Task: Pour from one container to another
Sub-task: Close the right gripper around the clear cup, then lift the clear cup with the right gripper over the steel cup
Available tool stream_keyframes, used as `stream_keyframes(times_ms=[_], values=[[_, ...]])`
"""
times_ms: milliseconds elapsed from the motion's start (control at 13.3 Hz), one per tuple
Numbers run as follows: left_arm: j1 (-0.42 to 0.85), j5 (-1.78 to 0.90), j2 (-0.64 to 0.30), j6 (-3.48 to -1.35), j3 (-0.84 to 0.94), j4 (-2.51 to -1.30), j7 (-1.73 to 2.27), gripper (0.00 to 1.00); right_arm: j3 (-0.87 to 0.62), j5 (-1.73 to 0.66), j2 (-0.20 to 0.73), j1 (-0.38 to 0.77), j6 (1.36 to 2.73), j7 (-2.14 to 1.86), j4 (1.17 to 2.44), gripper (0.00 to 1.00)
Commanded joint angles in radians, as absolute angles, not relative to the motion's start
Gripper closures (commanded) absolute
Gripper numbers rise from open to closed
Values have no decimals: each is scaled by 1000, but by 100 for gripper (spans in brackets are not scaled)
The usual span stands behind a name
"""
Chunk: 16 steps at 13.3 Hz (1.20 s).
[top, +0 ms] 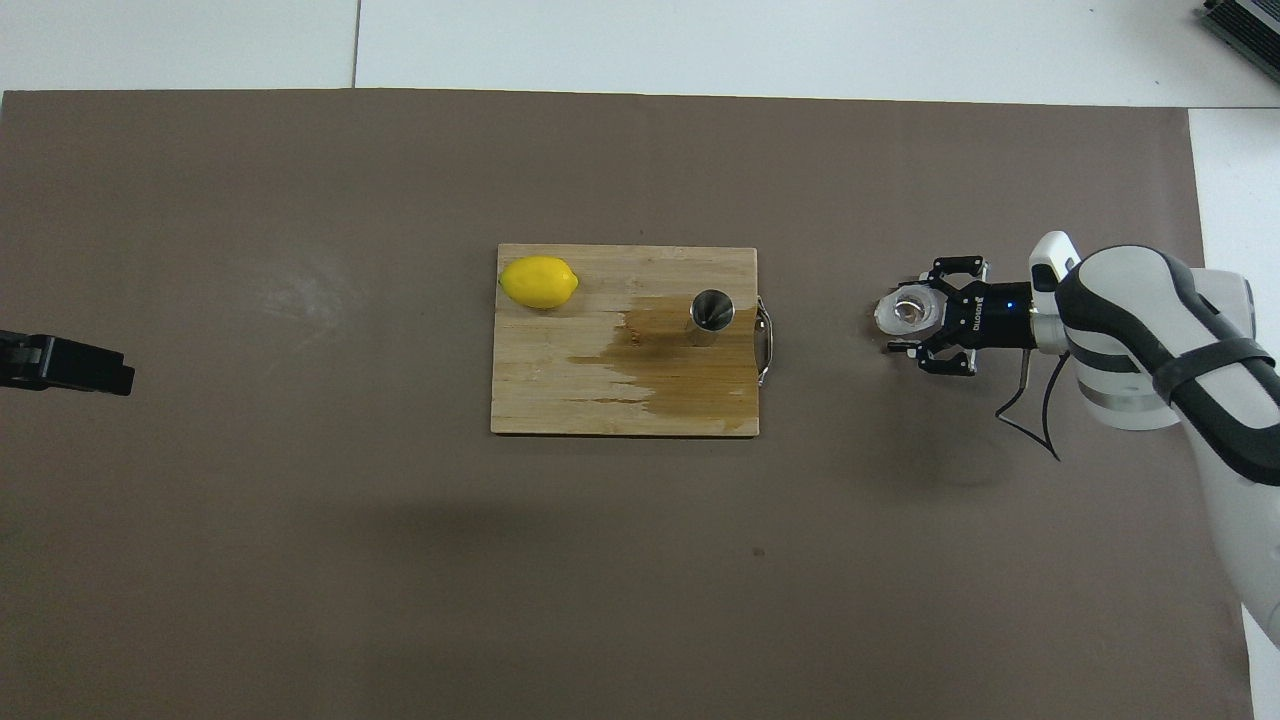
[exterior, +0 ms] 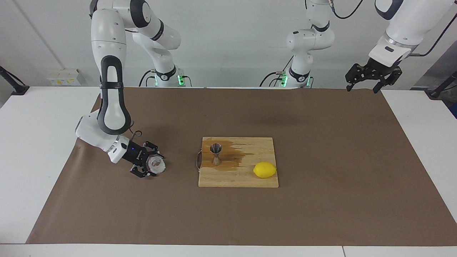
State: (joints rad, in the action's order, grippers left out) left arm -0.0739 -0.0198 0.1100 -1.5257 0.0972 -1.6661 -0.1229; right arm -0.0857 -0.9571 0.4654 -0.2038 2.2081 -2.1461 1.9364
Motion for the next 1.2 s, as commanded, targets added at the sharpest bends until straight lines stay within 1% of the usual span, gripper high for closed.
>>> stream_keyframes(times_ms=[0,75,226,527,827,978,1128], values=[[-87,-8,137,-1517,104,-1689,-117,0,-94,-982,463,-207,2215,-2192,1959,47],[-87,-8,137,-1517,104,-1689,-117,0,-94,-982,463,-207,2214,-2198,1956,51],[-87,-8,137,-1517,104,-1689,-117,0,-95,-982,463,-209,2212,-2201,1950,55],[-87,-8,137,-1517,104,-1689,-117,0,-123,-982,450,-209,2210,-2169,1910,56],[-87,-8,137,-1517,104,-1689,-117,0,-175,-954,413,-204,2223,-2021,1878,56],[-87,-8,137,-1517,104,-1689,-117,0,-173,-869,373,-143,2226,-1891,1858,56],[-87,-8,137,-1517,104,-1689,-117,0,-176,-716,345,-108,2224,-1717,1826,57]])
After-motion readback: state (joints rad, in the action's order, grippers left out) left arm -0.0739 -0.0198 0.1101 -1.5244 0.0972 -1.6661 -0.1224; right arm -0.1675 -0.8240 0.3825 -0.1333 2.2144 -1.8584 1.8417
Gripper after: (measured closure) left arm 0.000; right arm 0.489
